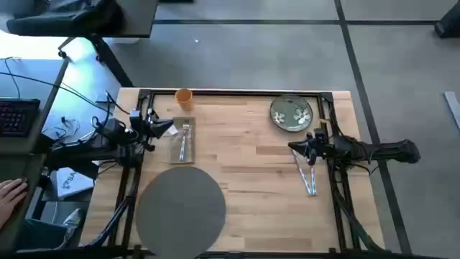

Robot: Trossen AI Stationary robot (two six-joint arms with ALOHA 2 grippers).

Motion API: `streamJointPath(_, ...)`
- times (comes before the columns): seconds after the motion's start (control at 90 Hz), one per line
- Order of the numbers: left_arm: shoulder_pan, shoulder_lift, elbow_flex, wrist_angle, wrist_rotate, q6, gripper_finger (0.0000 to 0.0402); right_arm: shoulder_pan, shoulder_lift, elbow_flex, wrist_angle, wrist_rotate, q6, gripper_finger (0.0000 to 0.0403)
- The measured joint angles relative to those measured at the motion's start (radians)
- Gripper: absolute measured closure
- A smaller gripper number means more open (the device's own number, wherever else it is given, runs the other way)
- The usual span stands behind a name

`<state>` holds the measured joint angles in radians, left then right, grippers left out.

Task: Set table place
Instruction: Move the gray table mat to the center of the table

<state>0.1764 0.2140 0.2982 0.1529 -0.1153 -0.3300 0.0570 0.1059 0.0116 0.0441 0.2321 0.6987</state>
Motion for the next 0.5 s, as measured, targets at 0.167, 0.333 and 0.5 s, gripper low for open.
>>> streamJointPath(0.167,0.000,0.084,0.140,-0.065,-0.024,0.085,0.0396,0.000,0.000,0.000,0.000,0.000,0.000,0.0403)
streamJointPath(0.333,0.001,0.187,0.322,-0.231,-0.081,0.169,0.0396,0.000,0.000,0.000,0.000,0.000,0.008,0.0403)
streamJointPath(0.5,0.001,0.299,0.504,-0.451,-0.183,0.122,0.0396,0.000,0.000,0.000,0.000,0.000,0.011,0.0403)
